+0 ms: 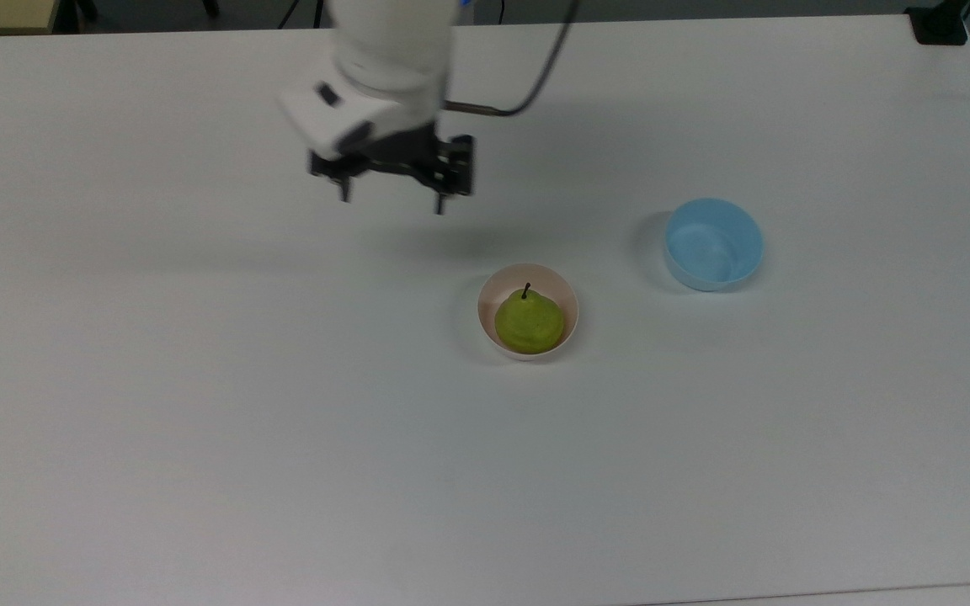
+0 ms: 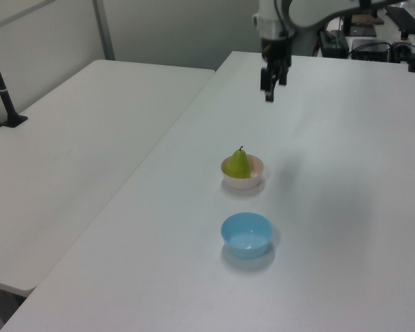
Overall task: Place the pear in the bowl
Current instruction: 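Open the gripper to release the pear and raise the gripper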
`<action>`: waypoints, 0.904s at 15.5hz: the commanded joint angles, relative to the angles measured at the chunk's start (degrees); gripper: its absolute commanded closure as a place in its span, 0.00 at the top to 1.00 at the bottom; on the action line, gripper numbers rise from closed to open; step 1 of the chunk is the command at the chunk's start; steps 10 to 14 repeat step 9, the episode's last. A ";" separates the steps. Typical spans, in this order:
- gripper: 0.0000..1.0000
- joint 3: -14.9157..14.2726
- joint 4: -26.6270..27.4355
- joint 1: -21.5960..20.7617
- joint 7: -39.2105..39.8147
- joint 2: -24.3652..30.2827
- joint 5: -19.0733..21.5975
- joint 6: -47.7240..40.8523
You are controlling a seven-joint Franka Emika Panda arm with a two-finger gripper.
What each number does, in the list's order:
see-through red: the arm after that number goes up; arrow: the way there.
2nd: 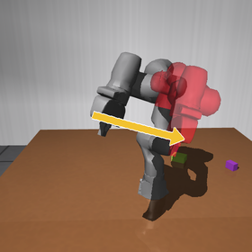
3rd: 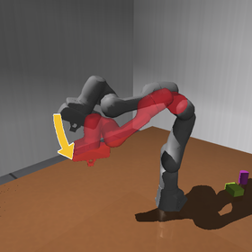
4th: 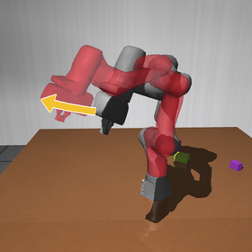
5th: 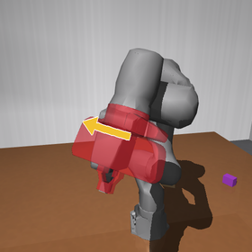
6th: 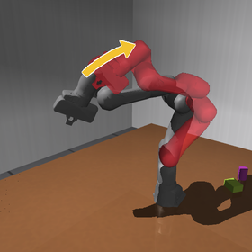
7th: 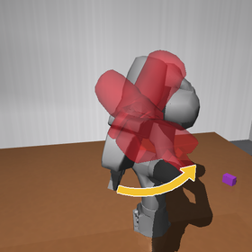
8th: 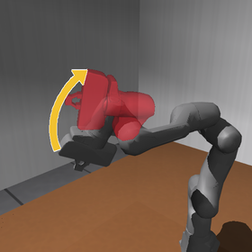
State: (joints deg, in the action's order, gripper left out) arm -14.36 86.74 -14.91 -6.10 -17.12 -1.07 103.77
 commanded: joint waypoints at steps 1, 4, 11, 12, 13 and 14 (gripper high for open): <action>1.00 2.83 3.00 6.10 2.58 4.11 -0.77 -3.56; 1.00 6.79 3.00 11.91 3.02 6.22 -0.77 -4.28; 1.00 7.50 2.91 13.15 2.67 6.93 -0.86 -4.19; 1.00 7.50 2.91 13.15 2.67 6.93 -0.86 -4.19; 1.00 7.50 2.91 13.15 2.67 6.93 -0.86 -4.19; 1.00 7.50 2.91 13.15 2.67 6.93 -0.86 -4.19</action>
